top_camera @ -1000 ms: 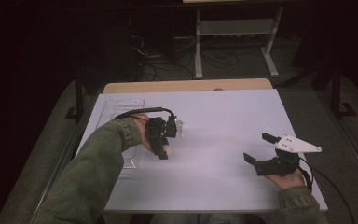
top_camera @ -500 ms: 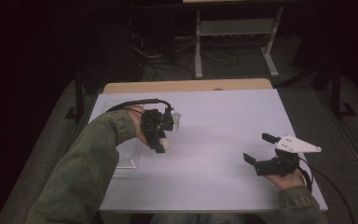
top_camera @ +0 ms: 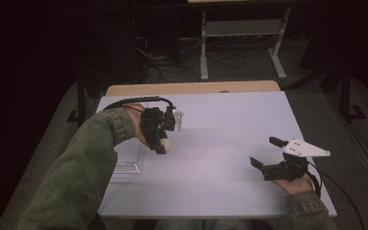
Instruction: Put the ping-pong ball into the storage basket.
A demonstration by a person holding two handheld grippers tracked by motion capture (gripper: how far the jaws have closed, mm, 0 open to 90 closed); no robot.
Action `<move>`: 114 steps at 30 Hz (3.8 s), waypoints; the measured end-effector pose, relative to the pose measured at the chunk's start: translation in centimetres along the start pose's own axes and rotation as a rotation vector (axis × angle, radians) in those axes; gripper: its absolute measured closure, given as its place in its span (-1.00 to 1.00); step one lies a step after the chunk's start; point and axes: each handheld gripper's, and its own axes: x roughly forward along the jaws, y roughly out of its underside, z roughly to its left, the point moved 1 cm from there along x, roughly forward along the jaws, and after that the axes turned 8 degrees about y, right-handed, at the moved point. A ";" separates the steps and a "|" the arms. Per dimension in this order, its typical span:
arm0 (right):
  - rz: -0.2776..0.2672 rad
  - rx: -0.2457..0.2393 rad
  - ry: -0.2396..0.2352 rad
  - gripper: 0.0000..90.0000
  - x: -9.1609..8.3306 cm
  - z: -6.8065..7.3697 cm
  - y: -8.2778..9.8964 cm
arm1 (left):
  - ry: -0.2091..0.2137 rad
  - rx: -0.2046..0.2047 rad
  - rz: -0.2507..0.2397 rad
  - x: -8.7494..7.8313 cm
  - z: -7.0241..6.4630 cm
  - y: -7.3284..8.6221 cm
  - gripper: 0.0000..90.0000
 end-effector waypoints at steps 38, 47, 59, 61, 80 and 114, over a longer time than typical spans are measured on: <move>0.000 0.003 0.000 -1.00 0.0 -0.1 0.0 | -0.058 -0.044 0.015 -4.5 -0.2 2.6 0.13; 0.000 0.003 0.001 -1.00 0.0 -0.1 0.0 | -0.069 -0.072 0.016 -4.6 -0.5 4.4 0.13; 0.005 0.001 0.003 -1.00 0.0 0.0 0.1 | -0.075 -0.120 0.007 -4.5 -0.5 6.9 0.13; 0.006 0.000 0.002 -1.00 0.0 0.0 0.1 | -0.076 -0.124 0.009 -4.5 -0.4 7.3 0.13; 0.007 -0.004 0.000 -1.00 0.0 0.0 0.0 | -0.109 -0.150 -0.009 -4.7 -0.1 9.6 0.13; 0.004 0.001 0.006 -1.00 -0.1 -0.1 0.0 | -0.149 -0.192 0.001 -4.3 1.3 11.4 0.13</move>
